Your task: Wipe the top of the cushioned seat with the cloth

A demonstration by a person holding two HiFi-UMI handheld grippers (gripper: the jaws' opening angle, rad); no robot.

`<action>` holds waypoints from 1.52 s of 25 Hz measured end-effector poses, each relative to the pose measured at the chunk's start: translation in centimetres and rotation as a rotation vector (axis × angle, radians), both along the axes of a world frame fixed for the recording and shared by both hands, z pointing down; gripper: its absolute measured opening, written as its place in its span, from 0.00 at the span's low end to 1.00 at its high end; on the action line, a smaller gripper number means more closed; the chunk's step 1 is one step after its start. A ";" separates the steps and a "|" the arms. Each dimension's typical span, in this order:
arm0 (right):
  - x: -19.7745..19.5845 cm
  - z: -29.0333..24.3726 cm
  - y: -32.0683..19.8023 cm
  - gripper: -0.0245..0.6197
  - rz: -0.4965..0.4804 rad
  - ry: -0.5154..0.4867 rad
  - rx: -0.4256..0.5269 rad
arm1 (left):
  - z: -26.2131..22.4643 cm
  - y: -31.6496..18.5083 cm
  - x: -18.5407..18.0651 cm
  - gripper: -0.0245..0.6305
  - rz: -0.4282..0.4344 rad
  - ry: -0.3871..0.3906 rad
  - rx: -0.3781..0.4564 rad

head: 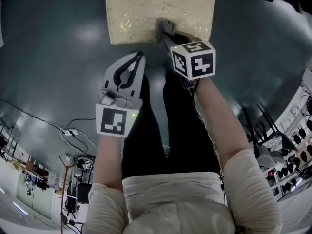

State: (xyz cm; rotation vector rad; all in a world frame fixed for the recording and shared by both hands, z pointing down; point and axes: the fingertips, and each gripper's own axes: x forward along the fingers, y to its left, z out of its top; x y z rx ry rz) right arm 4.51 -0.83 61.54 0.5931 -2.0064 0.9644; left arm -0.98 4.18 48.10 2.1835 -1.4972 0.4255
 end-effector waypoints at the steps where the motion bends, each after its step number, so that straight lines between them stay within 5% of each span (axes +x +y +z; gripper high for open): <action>1: 0.9 0.1 -0.3 0.08 0.004 0.001 0.002 | 0.1 -0.3 0.7 0.04 0.007 -0.002 -0.002; 20: 13.0 1.3 -4.5 0.08 0.056 0.035 0.033 | 1.6 -4.4 11.1 0.04 0.078 0.008 0.019; 28: 17.8 2.8 -4.9 0.08 0.101 0.135 0.023 | 1.8 -3.8 13.8 0.04 0.103 -0.010 0.018; 38: 16.9 -4.1 -6.0 0.08 0.082 0.141 0.183 | -3.2 -4.1 13.2 0.04 0.126 -0.001 0.077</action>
